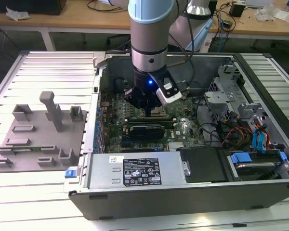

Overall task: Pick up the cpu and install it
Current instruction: 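Install the second cpu locking lever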

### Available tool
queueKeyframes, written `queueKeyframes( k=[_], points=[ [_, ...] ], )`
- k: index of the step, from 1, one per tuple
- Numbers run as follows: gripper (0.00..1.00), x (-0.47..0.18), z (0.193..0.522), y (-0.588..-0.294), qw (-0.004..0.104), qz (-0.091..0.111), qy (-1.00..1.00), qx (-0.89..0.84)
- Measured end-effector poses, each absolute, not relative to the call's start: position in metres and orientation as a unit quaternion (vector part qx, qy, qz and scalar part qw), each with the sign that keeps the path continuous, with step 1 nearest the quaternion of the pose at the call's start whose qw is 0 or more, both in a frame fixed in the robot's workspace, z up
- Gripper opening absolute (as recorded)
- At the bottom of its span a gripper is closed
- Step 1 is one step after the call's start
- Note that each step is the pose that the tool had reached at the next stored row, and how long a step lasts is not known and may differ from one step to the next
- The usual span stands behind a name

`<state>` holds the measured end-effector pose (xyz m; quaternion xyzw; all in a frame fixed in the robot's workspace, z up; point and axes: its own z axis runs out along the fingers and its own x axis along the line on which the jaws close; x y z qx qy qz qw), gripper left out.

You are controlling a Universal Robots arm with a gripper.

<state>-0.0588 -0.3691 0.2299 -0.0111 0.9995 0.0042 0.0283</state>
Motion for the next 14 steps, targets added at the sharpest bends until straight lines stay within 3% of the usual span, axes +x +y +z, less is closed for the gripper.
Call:
queueKeyframes(
  k=[14],
  points=[
    [0.11, -0.077, 0.216, -0.374, 0.033, 0.041, 0.999, -0.01]
  ],
)
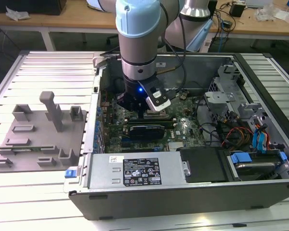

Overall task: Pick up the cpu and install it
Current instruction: 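Install the second cpu locking lever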

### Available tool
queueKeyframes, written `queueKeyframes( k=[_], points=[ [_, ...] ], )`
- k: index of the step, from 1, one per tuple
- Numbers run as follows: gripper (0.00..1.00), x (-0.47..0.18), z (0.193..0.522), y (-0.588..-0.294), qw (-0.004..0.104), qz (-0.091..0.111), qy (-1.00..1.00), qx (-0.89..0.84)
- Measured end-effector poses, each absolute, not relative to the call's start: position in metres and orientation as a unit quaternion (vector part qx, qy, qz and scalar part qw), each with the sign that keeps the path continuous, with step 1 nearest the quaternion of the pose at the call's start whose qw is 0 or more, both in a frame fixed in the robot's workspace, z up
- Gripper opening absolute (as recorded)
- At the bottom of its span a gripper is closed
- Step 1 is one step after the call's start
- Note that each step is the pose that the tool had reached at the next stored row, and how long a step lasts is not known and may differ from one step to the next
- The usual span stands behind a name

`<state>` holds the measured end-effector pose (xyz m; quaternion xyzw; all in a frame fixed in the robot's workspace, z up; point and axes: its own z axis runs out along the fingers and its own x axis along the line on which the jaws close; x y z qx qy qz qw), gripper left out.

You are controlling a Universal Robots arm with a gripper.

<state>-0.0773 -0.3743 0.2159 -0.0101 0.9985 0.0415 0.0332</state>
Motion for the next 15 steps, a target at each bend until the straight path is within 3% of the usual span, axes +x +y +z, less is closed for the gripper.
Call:
queueKeyframes(
  k=[15],
  points=[
    [0.11, -0.083, 0.2122, -0.3753, 0.035, 0.058, 0.998, -0.009]
  ],
)
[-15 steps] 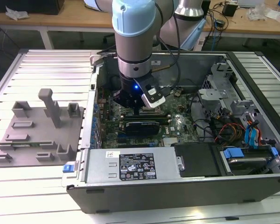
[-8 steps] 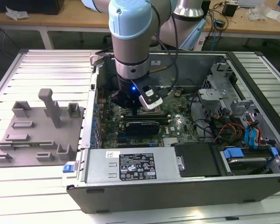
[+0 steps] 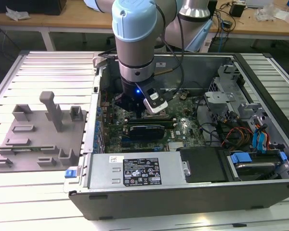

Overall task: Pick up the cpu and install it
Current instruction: 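Install the second cpu locking lever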

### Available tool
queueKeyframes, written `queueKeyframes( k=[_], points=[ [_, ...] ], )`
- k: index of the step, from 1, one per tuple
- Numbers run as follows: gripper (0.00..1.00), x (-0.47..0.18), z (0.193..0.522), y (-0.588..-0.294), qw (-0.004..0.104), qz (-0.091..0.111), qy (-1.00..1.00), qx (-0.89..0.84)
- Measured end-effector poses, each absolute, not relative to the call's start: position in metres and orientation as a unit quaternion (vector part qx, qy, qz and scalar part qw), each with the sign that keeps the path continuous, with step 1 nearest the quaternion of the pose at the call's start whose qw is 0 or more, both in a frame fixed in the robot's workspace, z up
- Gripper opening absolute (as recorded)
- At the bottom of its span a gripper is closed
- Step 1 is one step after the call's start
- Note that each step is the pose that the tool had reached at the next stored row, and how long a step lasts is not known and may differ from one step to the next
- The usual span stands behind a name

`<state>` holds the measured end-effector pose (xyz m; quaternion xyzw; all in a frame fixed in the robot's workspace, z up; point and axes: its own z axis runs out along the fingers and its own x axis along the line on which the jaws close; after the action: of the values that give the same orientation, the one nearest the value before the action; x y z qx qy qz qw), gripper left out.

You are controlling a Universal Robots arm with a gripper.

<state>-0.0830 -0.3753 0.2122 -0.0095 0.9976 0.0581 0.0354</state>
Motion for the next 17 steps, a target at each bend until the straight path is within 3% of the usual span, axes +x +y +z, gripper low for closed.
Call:
queueKeyframes(
  k=[8, 17],
  points=[
    [0.11, -0.083, 0.204, -0.38, 0.035, 0.064, 0.997, -0.009],
    [0.11, -0.083, 0.2, -0.382, 0.035, 0.087, 0.996, -0.008]
  ],
)
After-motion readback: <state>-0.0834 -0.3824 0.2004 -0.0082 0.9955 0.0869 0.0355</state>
